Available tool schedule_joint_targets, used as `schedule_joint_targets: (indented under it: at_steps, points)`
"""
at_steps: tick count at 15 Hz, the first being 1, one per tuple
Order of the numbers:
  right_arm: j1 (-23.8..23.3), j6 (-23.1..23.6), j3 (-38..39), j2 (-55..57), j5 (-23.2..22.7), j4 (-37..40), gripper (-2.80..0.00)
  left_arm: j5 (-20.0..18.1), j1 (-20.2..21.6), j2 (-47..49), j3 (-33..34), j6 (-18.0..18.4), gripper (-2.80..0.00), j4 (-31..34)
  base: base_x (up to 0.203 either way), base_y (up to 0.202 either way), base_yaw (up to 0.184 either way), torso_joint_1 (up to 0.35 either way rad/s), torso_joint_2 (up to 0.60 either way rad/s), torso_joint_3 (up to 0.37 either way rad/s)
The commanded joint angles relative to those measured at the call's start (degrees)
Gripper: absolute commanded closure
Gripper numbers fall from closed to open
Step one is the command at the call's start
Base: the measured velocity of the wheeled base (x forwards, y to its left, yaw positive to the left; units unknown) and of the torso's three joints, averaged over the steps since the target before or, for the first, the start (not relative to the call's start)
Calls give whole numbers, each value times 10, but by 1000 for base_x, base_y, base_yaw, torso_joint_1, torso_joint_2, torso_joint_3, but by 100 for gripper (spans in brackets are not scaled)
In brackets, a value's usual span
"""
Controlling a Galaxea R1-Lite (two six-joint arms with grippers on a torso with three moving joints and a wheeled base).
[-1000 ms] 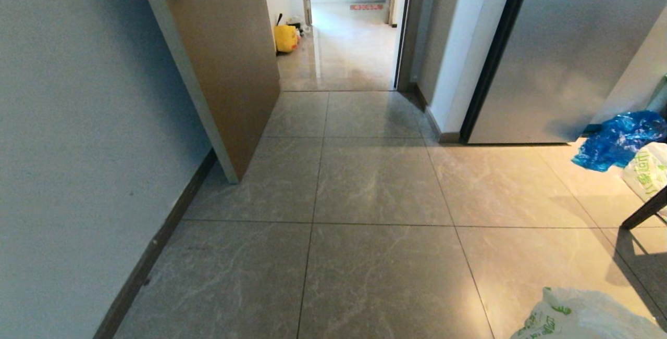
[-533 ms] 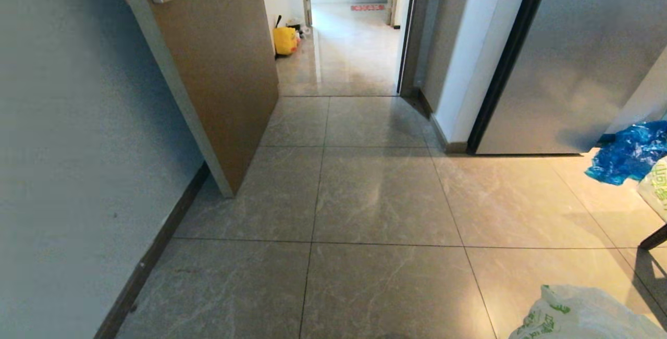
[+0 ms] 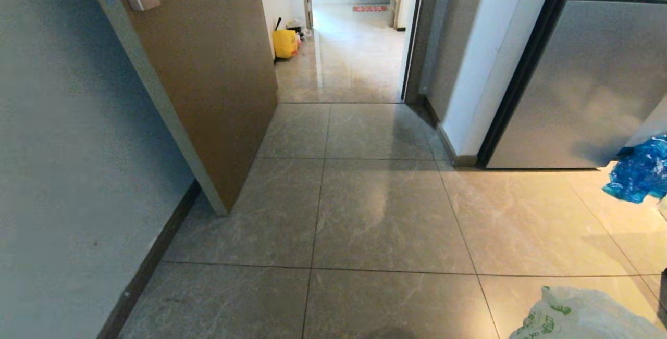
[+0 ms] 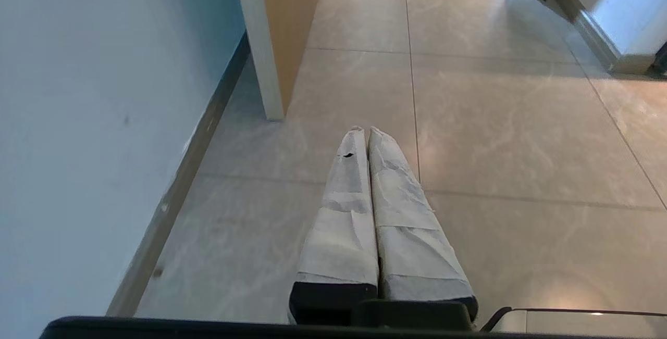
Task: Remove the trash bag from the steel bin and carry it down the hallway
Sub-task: Put the trash bag at the door
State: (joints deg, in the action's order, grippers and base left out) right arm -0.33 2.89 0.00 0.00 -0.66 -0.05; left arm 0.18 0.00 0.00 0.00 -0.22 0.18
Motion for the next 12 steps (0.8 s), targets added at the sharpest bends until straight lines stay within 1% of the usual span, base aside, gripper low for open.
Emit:
schedule_joint_targets:
  at_steps: [1,12]
  points:
    - [0,0,0,1,0,0,0,1,0,0,0,0,0,0,193,0,1,2,2,3]
    - [0,-6,0,0,0,0,0,0,0,0,0,0,0,0,192,0,1,3,1,3]
